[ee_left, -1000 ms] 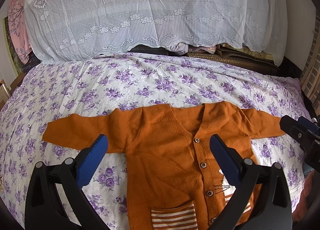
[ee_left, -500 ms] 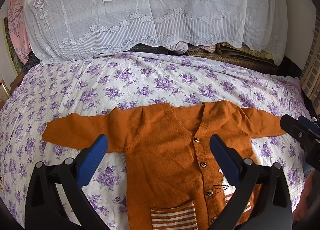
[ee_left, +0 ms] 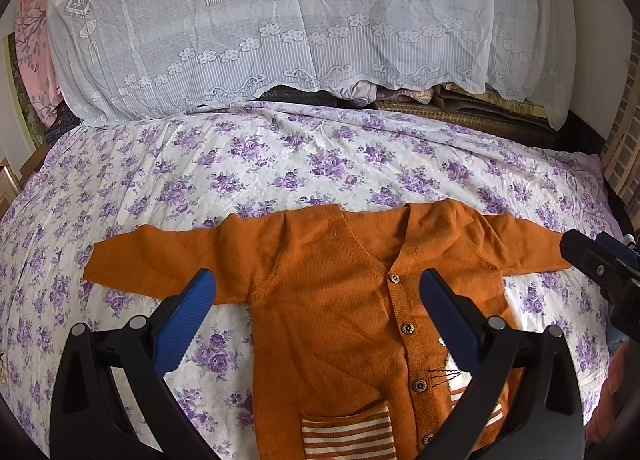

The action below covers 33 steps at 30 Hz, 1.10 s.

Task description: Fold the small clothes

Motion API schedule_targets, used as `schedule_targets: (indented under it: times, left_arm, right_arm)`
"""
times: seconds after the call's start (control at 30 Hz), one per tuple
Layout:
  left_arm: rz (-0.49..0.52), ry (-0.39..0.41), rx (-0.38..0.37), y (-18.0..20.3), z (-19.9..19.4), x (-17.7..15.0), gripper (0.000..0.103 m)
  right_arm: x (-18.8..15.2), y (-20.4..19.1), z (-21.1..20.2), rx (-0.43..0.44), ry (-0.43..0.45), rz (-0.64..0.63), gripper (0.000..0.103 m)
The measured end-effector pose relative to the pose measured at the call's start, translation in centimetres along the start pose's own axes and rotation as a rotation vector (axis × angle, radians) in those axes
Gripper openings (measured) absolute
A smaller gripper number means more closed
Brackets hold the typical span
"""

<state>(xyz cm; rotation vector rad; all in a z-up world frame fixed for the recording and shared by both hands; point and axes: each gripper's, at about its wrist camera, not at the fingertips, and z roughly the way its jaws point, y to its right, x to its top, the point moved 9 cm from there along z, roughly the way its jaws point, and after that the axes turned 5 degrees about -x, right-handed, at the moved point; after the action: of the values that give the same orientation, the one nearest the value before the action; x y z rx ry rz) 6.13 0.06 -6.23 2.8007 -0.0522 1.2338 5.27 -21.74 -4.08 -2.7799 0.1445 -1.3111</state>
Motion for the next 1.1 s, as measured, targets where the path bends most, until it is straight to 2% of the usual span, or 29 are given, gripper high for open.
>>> schedule_targets:
  times: [0.1,0.2,0.3,0.4,0.47,0.53,0.67,0.77,0.8,0.83,0.97,1.03,1.1]
  left_arm:
    - [0.000,-0.001,0.003,-0.5,0.5,-0.7,0.099]
    - [-0.005,-0.016,0.016,-1.1,1.9,-1.1,0.099]
    - [-0.022,-0.050,0.015,-1.7,4.2,-1.8,0.099]
    - [-0.028,-0.084,0.046,-2.5,6.8,-2.5,0.099]
    - [-0.031,-0.111,0.067,-3.0,8.6,-3.2,0.099]
    - [-0.045,-0.139,0.063,-3.4,10.0,-3.7,0.099]
    - [-0.101,-0.220,0.071,-5.3,13.2,-5.4,0.099]
    - [-0.122,-0.292,0.132,-7.3,15.7,-7.2,0.099]
    - [-0.133,-0.308,0.125,-7.7,16.3,-7.6,0.099]
    - [-0.157,-0.303,0.098,-8.0,16.6,-7.8,0.099]
    - [-0.156,-0.294,0.104,-8.0,16.2,-7.8,0.099]
    - [-0.136,-0.285,0.125,-7.8,15.9,-7.7,0.099]
    - [-0.111,-0.275,0.145,-7.5,15.9,-7.6,0.099]
  right_arm:
    - [0.0,0.0,0.1,0.002,-0.002,0.008,0.100]
    - [-0.1,0.1,0.9,0.040,-0.006,0.040,0.100]
    - [-0.1,1.0,2.4,0.138,-0.018,0.136,0.100]
    - [-0.6,2.6,4.4,0.236,-0.050,0.299,0.100]
    - [-1.3,2.3,6.1,0.331,-0.112,0.364,0.100]
    - [-1.8,0.9,7.6,0.420,-0.167,0.362,0.100]
    - [-3.4,-2.2,11.5,0.522,-0.274,0.350,0.100]
    - [-5.5,-3.3,15.5,0.529,-0.389,0.330,0.100]
    - [-6.3,-2.8,17.2,0.495,-0.419,0.346,0.100]
    - [-6.7,-2.3,18.2,0.497,-0.431,0.369,0.100]
    - [-6.1,-1.2,18.3,0.714,-0.418,0.430,0.099]
    - [-6.3,-1.6,17.3,0.812,-0.398,0.365,0.099]
    - [-6.7,-2.2,16.2,0.834,-0.311,0.291,0.100]
